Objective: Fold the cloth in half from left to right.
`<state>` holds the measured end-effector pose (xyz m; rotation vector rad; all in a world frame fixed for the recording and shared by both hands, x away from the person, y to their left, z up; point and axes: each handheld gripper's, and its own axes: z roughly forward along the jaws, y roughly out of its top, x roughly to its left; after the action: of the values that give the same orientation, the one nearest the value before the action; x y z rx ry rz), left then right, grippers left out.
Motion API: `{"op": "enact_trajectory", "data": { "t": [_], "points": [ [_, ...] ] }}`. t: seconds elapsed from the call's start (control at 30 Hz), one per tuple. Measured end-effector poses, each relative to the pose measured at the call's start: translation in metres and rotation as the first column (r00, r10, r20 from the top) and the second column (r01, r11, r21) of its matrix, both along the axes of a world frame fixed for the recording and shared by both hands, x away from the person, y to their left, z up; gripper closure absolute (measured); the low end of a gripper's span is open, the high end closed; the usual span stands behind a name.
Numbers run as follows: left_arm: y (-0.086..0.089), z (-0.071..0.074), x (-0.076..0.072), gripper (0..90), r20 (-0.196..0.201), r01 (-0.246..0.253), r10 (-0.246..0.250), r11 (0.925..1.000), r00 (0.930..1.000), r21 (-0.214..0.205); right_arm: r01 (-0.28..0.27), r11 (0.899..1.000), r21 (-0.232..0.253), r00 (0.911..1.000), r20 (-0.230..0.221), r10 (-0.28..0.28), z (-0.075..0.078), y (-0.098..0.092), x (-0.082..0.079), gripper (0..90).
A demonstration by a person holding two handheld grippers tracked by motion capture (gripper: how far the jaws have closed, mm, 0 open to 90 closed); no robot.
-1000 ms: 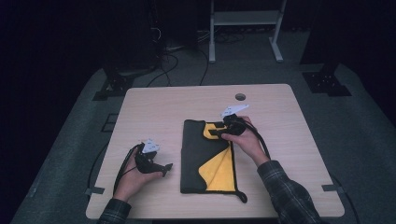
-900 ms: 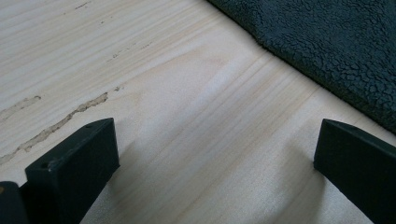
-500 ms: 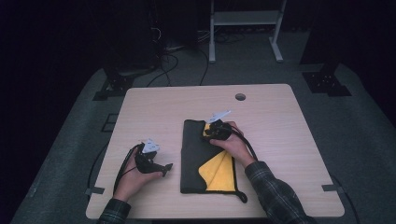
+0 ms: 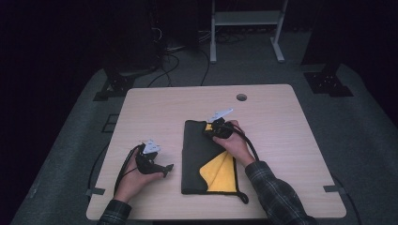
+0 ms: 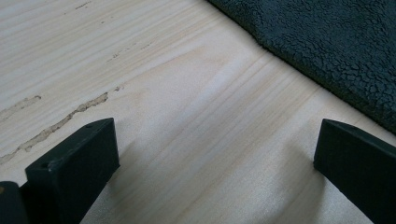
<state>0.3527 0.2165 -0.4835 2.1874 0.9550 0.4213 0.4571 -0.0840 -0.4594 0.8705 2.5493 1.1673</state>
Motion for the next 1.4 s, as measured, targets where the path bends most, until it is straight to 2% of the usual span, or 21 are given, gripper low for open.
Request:
{"op": "enact_trajectory", "data": {
  "t": [0.27,0.53,0.77,0.97,1.1,1.17,1.27,1.33,1.4],
  "points": [
    [0.0,0.0,0.0,0.0,0.001,-0.001,0.001,1.0,1.0,-0.001,0.07,0.997,0.036,0.9967,0.038,-0.071,0.023,-0.024,0.009,86.7],
    [0.0,0.0,0.0,0.0,0.002,-0.001,0.001,1.0,1.0,-0.002,0.174,0.984,0.036,0.9838,0.037,-0.176,0.032,-0.048,0.022,86.8],
    [0.0,0.0,0.0,0.0,0.002,-0.001,0.001,1.0,1.0,-0.001,0.239,0.971,0.006,0.971,0.007,-0.239,0.02,-0.064,0.035,86.8],
    [0.0,0.0,0.0,0.0,0.002,-0.003,0.003,1.0,1.0,-0.001,0.262,0.965,-0.006,0.9649,-0.025,-0.262,0.003,-0.071,0.043,86.8],
    [0.0,0.0,0.0,0.0,0.002,-0.004,0.004,1.0,1.0,-0.002,0.262,0.964,-0.032,0.9643,-0.027,-0.263,-0.007,-0.07,0.047,86.6],
    [0.0,0.0,0.0,0.0,0.001,-0.004,0.004,1.0,1.0,-0.002,0.268,0.963,-0.028,0.9628,-0.023,-0.269,-0.01,-0.07,0.048,86.2],
    [0.0,0.0,0.0,0.0,0.001,-0.005,0.005,1.0,1.0,-0.002,0.287,0.957,-0.043,0.958,0.003,-0.287,-0.011,-0.071,0.05,80.2],
    [0.0,0.0,-0.001,0.0,0.002,-0.004,0.004,1.0,1.0,-0.001,0.308,0.951,-0.021,0.9514,-0.001,-0.308,-0.008,-0.073,0.05,75.0],
    [0.0,0.0,-0.001,0.0,0.001,-0.004,0.004,1.0,1.0,-0.001,0.319,0.947,0.045,0.9476,-0.009,-0.319,-0.002,-0.081,0.051,71.4]
  ]
}}
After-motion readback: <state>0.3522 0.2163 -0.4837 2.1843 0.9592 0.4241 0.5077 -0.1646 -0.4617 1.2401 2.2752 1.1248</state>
